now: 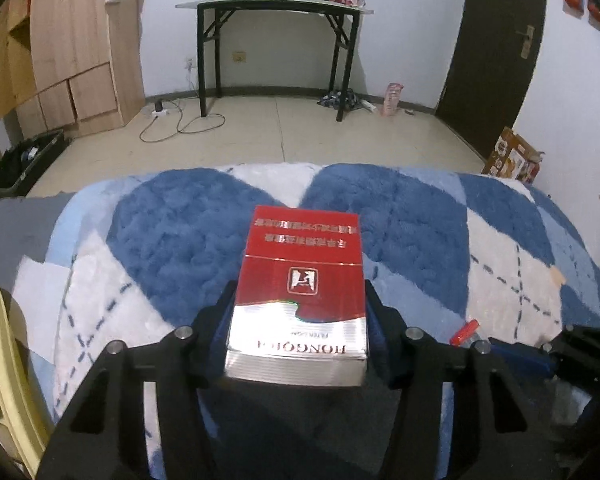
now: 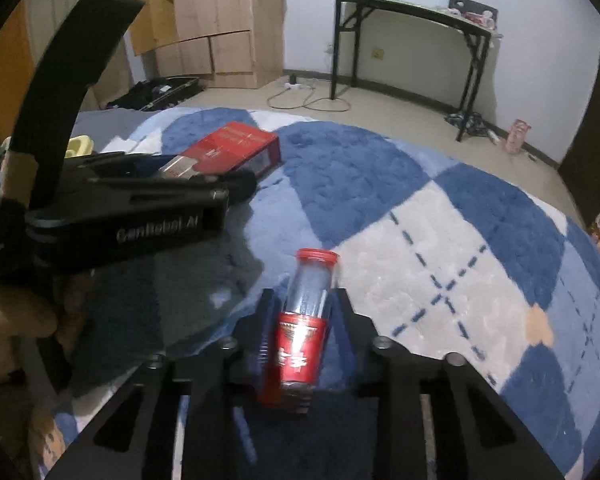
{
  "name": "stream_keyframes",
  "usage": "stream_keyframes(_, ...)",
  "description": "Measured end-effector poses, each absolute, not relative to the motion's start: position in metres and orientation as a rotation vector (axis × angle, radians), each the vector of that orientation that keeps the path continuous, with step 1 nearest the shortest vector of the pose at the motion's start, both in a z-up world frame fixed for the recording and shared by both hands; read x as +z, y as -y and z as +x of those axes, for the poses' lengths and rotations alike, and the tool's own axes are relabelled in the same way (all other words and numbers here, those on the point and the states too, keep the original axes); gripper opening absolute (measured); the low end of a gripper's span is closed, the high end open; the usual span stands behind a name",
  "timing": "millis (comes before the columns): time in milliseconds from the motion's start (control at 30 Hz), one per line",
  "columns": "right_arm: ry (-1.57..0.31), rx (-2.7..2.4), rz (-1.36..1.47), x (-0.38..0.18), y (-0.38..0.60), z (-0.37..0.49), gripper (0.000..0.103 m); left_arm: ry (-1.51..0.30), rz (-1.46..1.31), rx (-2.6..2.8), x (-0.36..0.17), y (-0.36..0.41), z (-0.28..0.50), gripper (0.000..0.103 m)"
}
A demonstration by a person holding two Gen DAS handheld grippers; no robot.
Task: Organize rigid objects
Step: 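Grasp the red lighter with the right tool while the left tool holds the Hongqiqu pack, then lower the Hongqiqu pack and red lighter into the yellow tray, opening both tools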
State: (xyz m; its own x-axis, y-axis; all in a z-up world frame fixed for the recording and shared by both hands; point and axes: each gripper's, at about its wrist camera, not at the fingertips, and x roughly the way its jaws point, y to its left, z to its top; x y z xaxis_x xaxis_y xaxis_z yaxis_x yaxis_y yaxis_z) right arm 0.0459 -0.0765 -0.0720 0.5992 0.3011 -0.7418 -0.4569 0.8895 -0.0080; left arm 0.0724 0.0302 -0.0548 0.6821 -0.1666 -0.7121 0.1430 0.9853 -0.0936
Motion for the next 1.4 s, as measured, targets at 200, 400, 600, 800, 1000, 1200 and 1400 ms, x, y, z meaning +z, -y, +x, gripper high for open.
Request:
stream_keyframes(200,-0.756,0.634,-0.058,-0.060,0.093,0.039,0.022,-0.711,-0.062,-0.145,-0.008,-0.063,0.051,0.058)
stream_keyframes(400,-0.716,0.825,0.003,-0.036,0.076,0.022,0.022,-0.588,-0.149,0.058,0.060,-0.173,-0.008,0.057)
stream_keyframes(600,-0.686,1.050,-0.110,-0.008,-0.032,0.013,0.022,-0.576,-0.315,0.335,0.068,-0.306,-0.086,0.057)
stream_keyframes(800,-0.744,1.123,-0.202,-0.020,-0.127,0.037,0.022,-0.664,-0.421,0.328,0.030,-0.345,-0.085,0.057)
stream_keyframes(1000,-0.828,1.087,-0.288,-0.039,-0.169,0.060,0.022,-0.744,-0.418,0.276,0.013,-0.335,-0.072,0.058)
stream_keyframes(1200,-0.892,1.048,-0.306,-0.047,-0.197,0.076,0.022,-0.786,-0.432,0.271,0.002,-0.338,-0.064,0.058)
stream_keyframes(1400,-0.901,1.009,-0.349,-0.056,-0.218,0.079,0.022,-0.801,-0.417,0.267,0.000,-0.333,-0.057,0.058)
